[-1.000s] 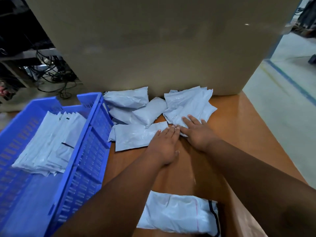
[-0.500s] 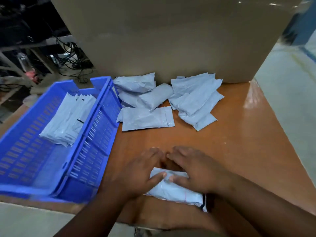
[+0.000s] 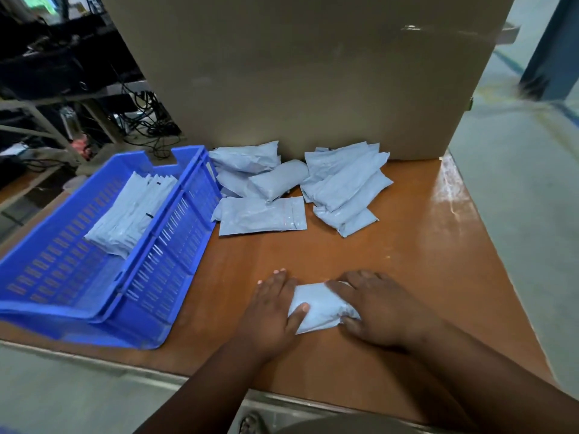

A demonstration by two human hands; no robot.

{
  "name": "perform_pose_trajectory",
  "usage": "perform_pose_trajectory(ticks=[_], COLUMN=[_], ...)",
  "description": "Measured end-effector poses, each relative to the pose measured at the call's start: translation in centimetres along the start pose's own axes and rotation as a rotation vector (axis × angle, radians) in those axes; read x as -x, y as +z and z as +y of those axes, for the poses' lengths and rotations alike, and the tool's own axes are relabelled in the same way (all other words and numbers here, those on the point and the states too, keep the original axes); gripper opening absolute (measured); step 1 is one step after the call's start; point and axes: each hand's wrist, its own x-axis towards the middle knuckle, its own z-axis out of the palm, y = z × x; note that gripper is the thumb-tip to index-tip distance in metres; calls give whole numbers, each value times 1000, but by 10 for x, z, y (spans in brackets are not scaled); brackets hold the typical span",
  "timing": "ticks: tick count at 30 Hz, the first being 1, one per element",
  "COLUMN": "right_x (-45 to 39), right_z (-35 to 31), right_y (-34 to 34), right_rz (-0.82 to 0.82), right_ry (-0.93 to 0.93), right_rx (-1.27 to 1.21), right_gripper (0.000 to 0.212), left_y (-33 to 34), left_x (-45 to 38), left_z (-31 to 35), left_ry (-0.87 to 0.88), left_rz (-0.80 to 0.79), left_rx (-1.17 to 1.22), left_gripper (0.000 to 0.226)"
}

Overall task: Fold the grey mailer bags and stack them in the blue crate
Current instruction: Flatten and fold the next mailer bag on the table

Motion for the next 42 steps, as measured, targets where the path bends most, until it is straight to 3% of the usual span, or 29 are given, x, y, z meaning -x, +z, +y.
perform_pose_trajectory(ticks=[6,11,18,25,42], right_x=[11,-18,-56,-56,-51], right_z=[-13,-63,-88,-86,-87], right_y=[-21,-22,25,43,37], right_rz=[141,312,142,218,186], right_ry=[10,-62,-39,-27,7], right_rx=[38,91,138,174,108], right_gripper=[78,62,66,67,64], left_y=[-9,-11,12,24,14], left_x=[19,35,16,21,22], left_z=[-5,-11,-13,-14,-13], left_ry=[-1,57,3,-49,-69], left_rz=[166,278,79,112,68], left_rx=[-38,-15,13,-58,-40], left_gripper=[75,60,64,68,66])
